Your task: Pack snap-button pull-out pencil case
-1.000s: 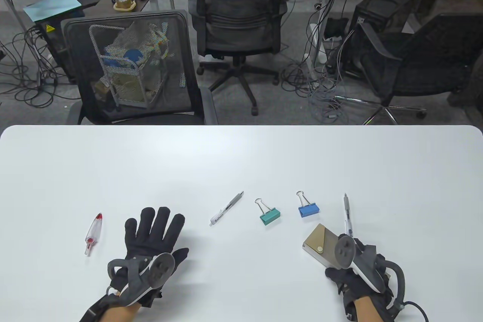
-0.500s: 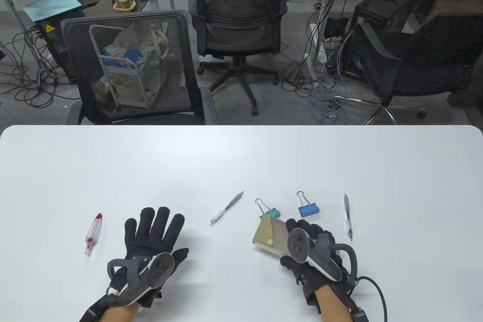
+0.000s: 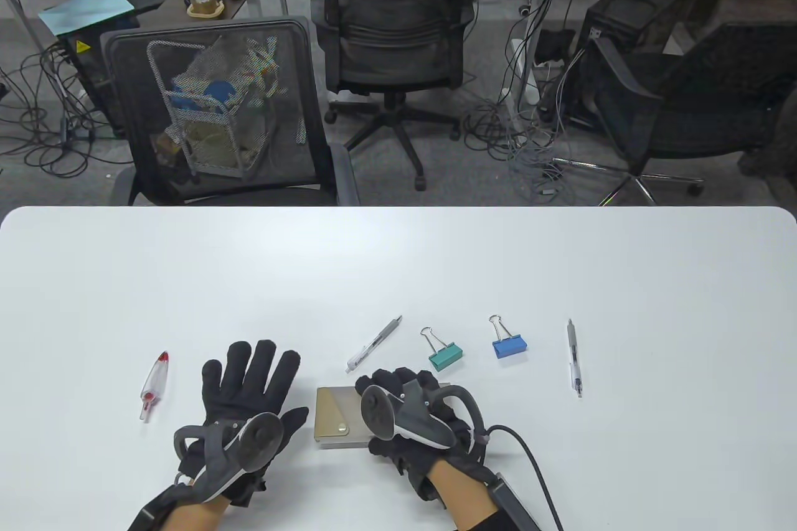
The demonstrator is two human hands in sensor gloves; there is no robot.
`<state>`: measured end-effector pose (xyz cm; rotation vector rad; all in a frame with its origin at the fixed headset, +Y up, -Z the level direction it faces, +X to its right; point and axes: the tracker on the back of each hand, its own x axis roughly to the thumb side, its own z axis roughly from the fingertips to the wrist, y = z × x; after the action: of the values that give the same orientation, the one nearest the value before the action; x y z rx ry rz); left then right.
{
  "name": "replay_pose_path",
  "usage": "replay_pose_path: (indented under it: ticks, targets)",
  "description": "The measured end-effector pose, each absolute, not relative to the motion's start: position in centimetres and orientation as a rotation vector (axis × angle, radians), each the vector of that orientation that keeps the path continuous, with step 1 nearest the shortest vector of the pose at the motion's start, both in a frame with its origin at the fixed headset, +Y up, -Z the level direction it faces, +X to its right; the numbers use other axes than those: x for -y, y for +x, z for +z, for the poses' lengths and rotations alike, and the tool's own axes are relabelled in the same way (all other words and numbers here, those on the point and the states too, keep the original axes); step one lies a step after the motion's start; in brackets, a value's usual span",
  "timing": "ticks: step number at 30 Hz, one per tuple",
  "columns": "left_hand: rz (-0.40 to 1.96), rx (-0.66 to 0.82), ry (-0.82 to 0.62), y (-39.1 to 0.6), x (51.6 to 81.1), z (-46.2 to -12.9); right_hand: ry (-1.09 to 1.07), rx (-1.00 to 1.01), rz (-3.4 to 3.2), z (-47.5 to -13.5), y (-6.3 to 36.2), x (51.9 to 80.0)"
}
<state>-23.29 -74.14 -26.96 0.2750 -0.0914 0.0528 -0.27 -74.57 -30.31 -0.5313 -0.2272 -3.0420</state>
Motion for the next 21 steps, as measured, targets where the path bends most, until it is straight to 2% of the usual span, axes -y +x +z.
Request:
replay_pose_path:
  ticks: [6, 14, 21]
  targets:
    - [0.05, 0.09, 0.261, -23.3, 74.2, -27.1, -0.563, 0.3, -3.035, -30.4, -0.2, 76.2]
    - [0.034, 0.096, 0.246, -23.1, 74.3, -27.1, -0.58, 0.299, -3.053, -30.4, 0.1, 76.3]
    - [0.022, 0.147, 0.232, -21.2, 73.8, -26.2, -0.58, 0.327, -3.071, -30.5, 0.3, 76.4]
